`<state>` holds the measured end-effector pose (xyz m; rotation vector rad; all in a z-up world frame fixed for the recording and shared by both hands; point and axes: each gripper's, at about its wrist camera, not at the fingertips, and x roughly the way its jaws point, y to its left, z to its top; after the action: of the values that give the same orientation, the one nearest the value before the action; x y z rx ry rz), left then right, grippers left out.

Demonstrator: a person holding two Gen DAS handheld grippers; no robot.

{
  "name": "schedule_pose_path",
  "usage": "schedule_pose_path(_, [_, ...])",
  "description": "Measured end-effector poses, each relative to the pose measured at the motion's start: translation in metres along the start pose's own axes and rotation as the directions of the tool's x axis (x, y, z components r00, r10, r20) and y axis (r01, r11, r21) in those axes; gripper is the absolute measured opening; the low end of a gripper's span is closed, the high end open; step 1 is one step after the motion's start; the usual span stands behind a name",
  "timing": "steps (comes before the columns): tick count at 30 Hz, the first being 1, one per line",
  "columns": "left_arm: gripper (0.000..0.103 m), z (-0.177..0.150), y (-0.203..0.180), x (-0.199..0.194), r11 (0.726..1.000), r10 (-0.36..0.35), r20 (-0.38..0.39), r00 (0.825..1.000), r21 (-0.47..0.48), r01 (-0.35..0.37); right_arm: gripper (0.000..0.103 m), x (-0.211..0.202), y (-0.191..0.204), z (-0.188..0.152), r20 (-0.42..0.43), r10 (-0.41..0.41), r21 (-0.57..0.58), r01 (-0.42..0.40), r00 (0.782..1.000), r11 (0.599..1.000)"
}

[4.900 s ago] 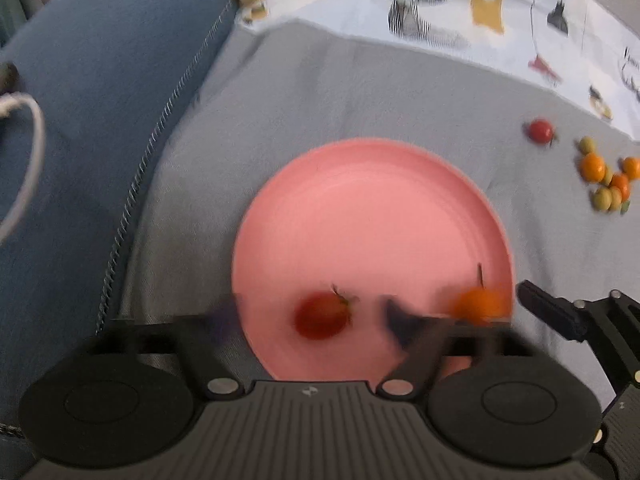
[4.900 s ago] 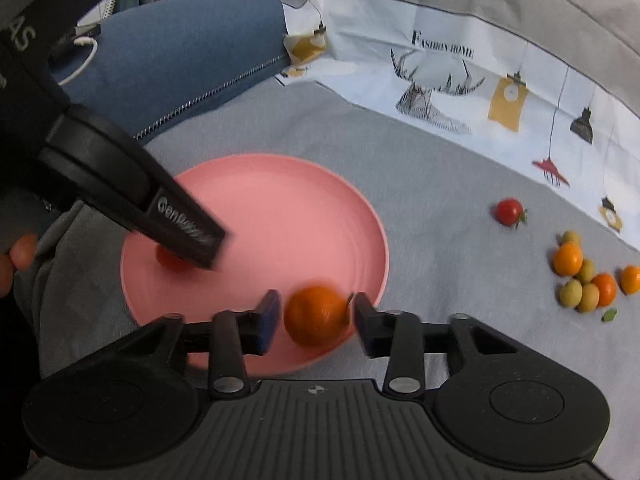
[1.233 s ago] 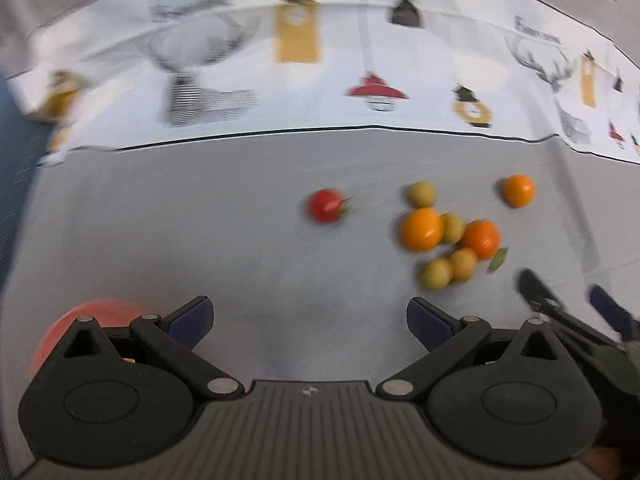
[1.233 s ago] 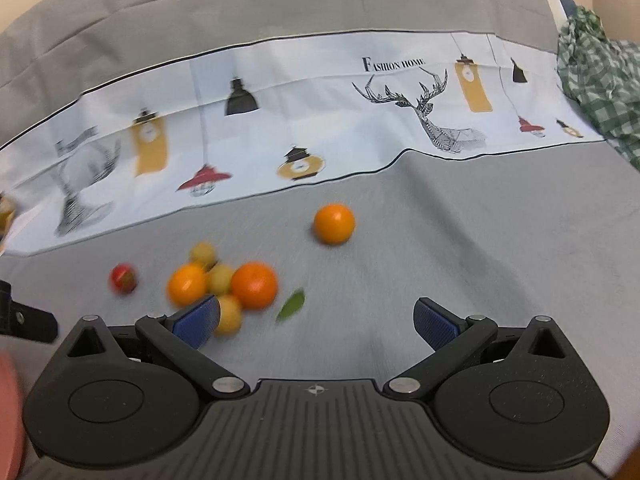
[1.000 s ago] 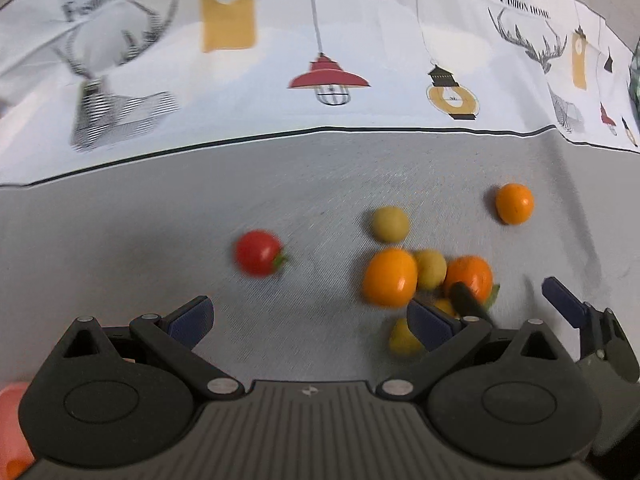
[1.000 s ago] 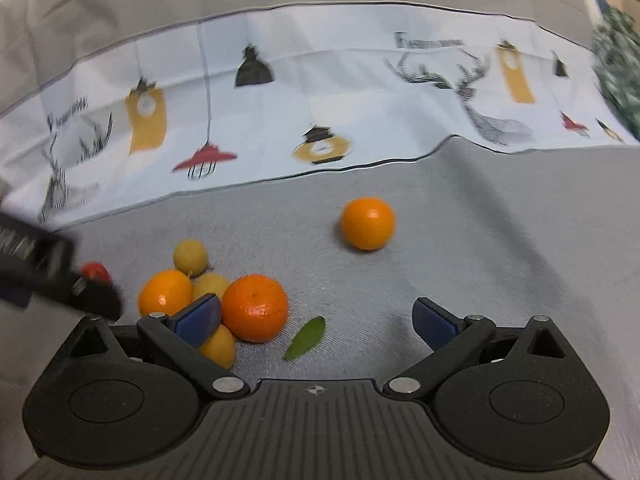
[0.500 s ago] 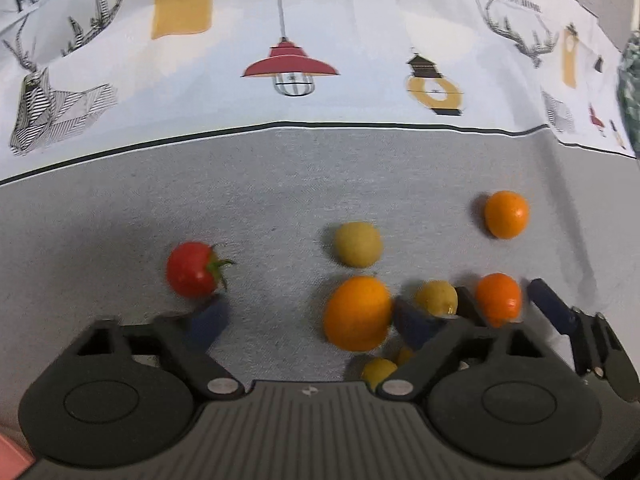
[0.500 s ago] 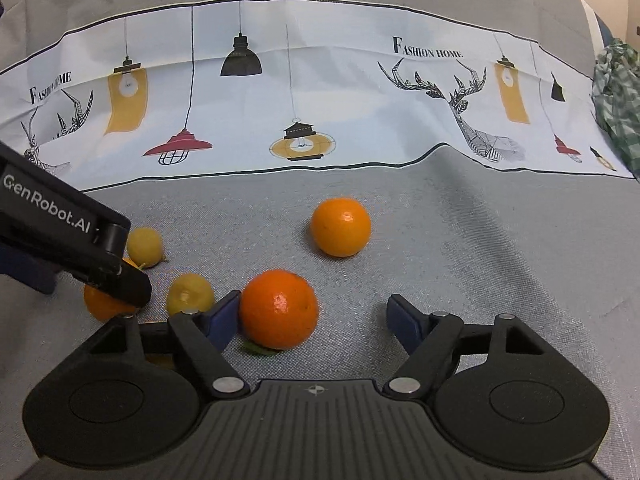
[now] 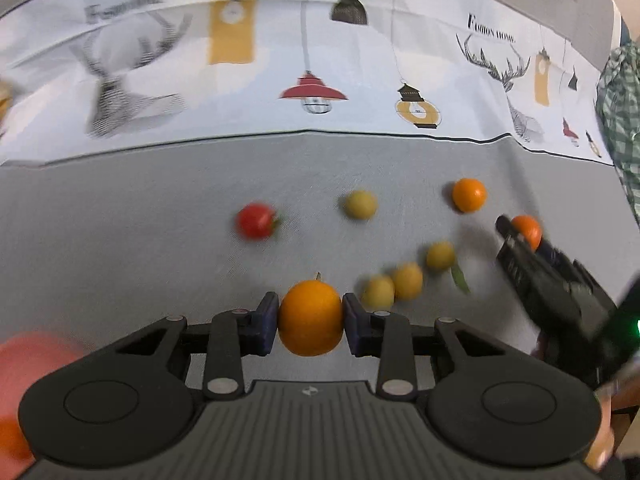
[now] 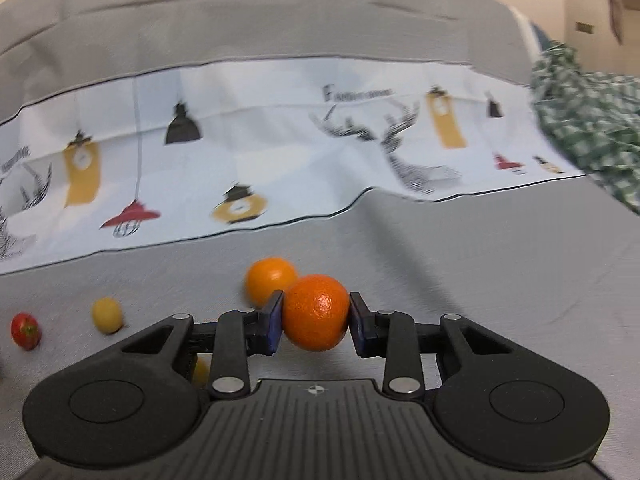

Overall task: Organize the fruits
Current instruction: 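Carry both held tangerines over the pink plate with both tools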

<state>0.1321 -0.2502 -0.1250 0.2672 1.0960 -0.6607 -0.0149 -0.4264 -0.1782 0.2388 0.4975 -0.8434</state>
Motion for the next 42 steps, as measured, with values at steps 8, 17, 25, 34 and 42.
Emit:
schedule_pose_path(8, [0.038,-0.082,0.041,-0.112,0.99,0.124,0.059,0.991,-0.068,-0.12,0.034,-0.115,-0.009,0.007,0.014,0.104,-0.011,-0.104,0.995,0.995])
schedule_pose_path(17, [0.038,-0.181,0.084,-0.216,0.962,0.209,0.111,0.972,-0.2,-0.185,0.034,-0.255,0.039,-0.005,-0.107,0.414,-0.095,-0.424,0.904,0.901])
schedule_pose_path(25, [0.038,-0.248,0.11,-0.264,0.938,0.245,0.151,0.958,-0.287,-0.194,0.035,-0.353,0.085,-0.019,-0.15,0.575,-0.19,-0.595,0.804,0.781])
schedule_pose_path(34, [0.038,-0.28,0.119,-0.296,0.934,0.226,0.228,0.947,-0.328,-0.144,0.035,-0.407,0.1,-0.027,-0.115,0.595,-0.31,-0.598,0.796,0.74])
schedule_pose_path(42, [0.038,-0.286,0.124,-0.304,0.932,0.212,0.252,0.944,-0.342,-0.118,0.035,-0.417,0.104,-0.026,-0.098,0.589,-0.335,-0.583,0.803,0.74])
